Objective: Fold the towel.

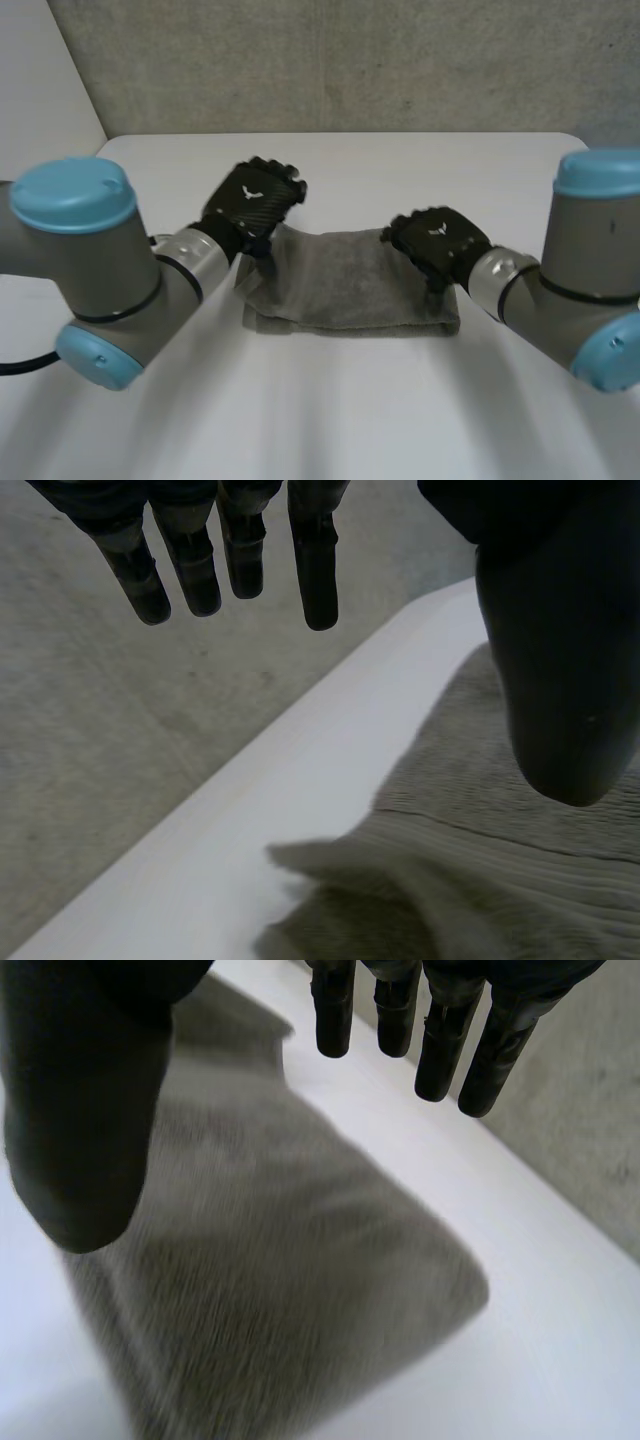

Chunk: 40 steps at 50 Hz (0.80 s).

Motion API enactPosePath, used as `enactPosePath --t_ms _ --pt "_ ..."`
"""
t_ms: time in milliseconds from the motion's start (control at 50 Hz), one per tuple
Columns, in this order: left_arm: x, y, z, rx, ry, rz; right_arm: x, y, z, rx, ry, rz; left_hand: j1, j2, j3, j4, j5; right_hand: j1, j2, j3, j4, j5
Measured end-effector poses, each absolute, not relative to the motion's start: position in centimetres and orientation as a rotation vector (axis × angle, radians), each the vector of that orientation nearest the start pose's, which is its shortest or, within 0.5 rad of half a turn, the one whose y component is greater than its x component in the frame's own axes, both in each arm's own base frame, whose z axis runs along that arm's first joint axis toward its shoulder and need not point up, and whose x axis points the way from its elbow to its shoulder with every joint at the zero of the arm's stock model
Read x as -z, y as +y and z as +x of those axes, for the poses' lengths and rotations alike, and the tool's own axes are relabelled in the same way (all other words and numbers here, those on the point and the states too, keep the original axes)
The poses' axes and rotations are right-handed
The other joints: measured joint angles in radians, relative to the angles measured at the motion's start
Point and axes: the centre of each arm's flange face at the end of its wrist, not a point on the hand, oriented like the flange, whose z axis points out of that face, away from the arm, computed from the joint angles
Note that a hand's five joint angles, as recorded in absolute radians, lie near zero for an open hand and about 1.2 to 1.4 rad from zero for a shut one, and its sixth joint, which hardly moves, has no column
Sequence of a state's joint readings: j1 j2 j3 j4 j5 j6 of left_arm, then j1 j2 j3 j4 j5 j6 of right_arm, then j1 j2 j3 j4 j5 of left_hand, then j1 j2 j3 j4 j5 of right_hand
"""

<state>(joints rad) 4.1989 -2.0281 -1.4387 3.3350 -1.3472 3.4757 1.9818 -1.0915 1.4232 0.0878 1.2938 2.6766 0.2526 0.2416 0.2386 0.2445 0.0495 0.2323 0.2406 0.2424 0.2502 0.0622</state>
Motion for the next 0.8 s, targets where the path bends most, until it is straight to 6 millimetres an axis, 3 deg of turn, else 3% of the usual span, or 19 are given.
enactPosePath --t_ms 180,240,340,440,540,640,680,800 --pt "-18.0 -25.9 -34.0 2.173 2.299 1.375 -14.8 -26.6 26.8 1.577 2.193 -1.207 0.0 0.0 0.0 0.0 0.0 0.03 0.018 0.017 0.011 0.016" --pt "-17.5 -26.1 -34.4 2.165 2.305 1.38 -13.5 -26.7 26.6 1.577 2.201 -1.202 0.0 0.0 0.0 0.0 0.0 0.294 0.298 0.289 0.281 0.304" --pt "-17.4 -26.3 -34.5 2.169 2.306 1.373 -12.4 -27.2 26.5 1.592 2.212 -1.206 0.0 0.0 0.0 0.0 0.0 1.009 1.02 0.988 1.001 1.03" --pt "-18.2 -26.2 -34.3 2.187 2.298 1.36 -13.3 -28.1 26.1 1.645 2.218 -1.206 0.0 0.0 0.0 0.0 0.0 1.069 1.033 1.091 1.084 1.085" --pt "-20.0 -26.2 -33.9 2.237 2.262 1.331 -16.9 -29.6 25.9 1.779 2.167 -1.215 0.0 0.0 0.0 0.0 0.0 1.075 1.033 1.091 1.084 1.085" --pt "-22.5 -26.5 -33.3 2.315 2.196 1.281 -20.2 -29.8 28.4 1.822 2.055 -1.273 0.0 0.0 0.0 0.0 0.0 1.078 1.033 1.091 1.084 1.085" --pt "-23.7 -26.8 -32.9 2.351 2.165 1.245 -21.1 -28.8 30.8 1.791 1.977 -1.336 0.0 0.0 0.0 0.0 0.0 1.078 1.033 1.091 1.084 1.085" --pt "-26.5 -28.0 -31.5 2.429 2.114 1.083 -20.5 -24.9 37.6 1.665 1.767 -1.542 0.0 0.0 0.0 0.0 0.0 1.078 1.04 1.091 1.084 1.085"
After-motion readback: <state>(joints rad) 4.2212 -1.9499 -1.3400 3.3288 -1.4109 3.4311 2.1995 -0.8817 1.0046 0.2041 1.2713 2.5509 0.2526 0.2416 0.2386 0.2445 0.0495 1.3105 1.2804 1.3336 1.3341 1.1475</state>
